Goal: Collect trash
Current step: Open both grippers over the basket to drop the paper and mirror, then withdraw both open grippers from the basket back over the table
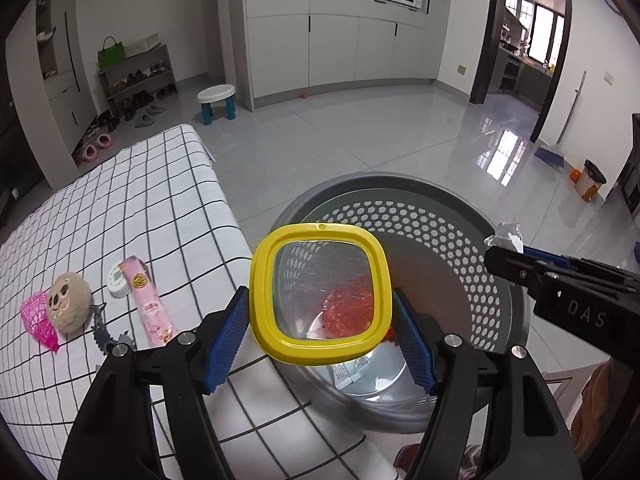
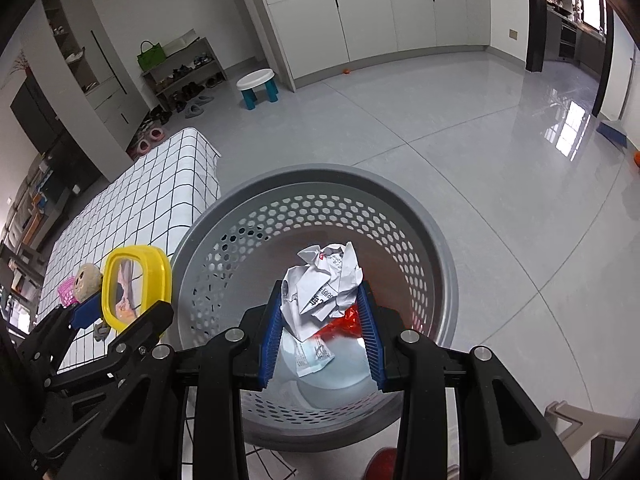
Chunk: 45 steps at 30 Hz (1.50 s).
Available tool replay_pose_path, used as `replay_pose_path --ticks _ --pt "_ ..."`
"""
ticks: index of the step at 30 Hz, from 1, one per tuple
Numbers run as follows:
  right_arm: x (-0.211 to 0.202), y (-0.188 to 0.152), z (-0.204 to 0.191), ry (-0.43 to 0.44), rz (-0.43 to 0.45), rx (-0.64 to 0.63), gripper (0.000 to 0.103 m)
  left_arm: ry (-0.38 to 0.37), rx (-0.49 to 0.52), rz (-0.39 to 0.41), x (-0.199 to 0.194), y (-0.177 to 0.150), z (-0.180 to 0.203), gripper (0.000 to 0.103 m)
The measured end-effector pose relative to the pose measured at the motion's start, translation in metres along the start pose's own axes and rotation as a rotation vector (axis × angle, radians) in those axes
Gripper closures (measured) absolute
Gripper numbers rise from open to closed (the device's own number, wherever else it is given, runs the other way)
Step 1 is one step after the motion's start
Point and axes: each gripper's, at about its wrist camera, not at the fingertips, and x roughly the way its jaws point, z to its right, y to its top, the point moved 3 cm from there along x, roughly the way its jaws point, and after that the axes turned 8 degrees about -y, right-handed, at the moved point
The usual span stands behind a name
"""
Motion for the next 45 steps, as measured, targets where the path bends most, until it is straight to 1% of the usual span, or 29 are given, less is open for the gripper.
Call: replay_pose_path --ticks 3,9,11,12,13,14,15,23,32,35,37,38,45 --pt "0.001 0.002 0.003 -0.003 -0.002 0.007 0.068 -0.014 0.011 -0.013 0.005 0.002 0.007 0.035" --pt "0.004 0.002 0.008 -0.012 -0.006 0.019 0.067 -0.014 0.033 -0.015 0.007 0.003 0.010 0.033" --pt "0.003 0.003 0.010 -0.010 -0.003 0.027 0.056 -0.008 0.033 -0.015 0.006 0.003 0.009 0.032" --pt "0.002 0.003 0.011 -0.009 0.005 0.032 0.045 -0.008 0.031 -0.015 0.005 0.003 0.008 0.031" --pt "0.001 0.003 0.012 -0.010 0.015 0.036 0.041 -0.008 0.029 -0.015 0.004 0.004 0.008 0.026" --pt "-0.001 0.004 0.013 -0.011 0.021 0.037 0.040 -0.005 0.025 -0.009 0.002 0.004 0.005 0.023" --pt "-0.001 0.004 0.013 -0.010 0.022 0.038 0.040 -0.002 0.023 -0.004 0.001 0.005 0.003 0.023" --pt "0.000 0.003 0.008 -0.007 0.017 0.028 0.040 0.013 0.012 0.004 -0.005 0.005 -0.002 0.023" --pt "0.000 0.004 0.002 -0.021 0.023 0.013 0.037 0.025 -0.003 0.001 -0.009 0.003 -0.006 0.023" --pt "-0.002 0.004 0.000 -0.032 0.040 0.009 0.036 0.043 -0.006 0.008 -0.012 0.001 -0.011 0.022" --pt "-0.004 0.003 -0.003 -0.035 0.053 0.006 0.032 0.051 -0.011 0.012 -0.015 0.000 -0.014 0.022" --pt "-0.005 0.003 -0.005 -0.036 0.059 0.003 0.031 0.058 -0.014 0.016 -0.017 -0.001 -0.016 0.022" --pt "-0.006 0.002 -0.023 -0.041 0.083 -0.036 0.031 0.094 -0.041 0.044 -0.031 -0.007 -0.030 0.018"
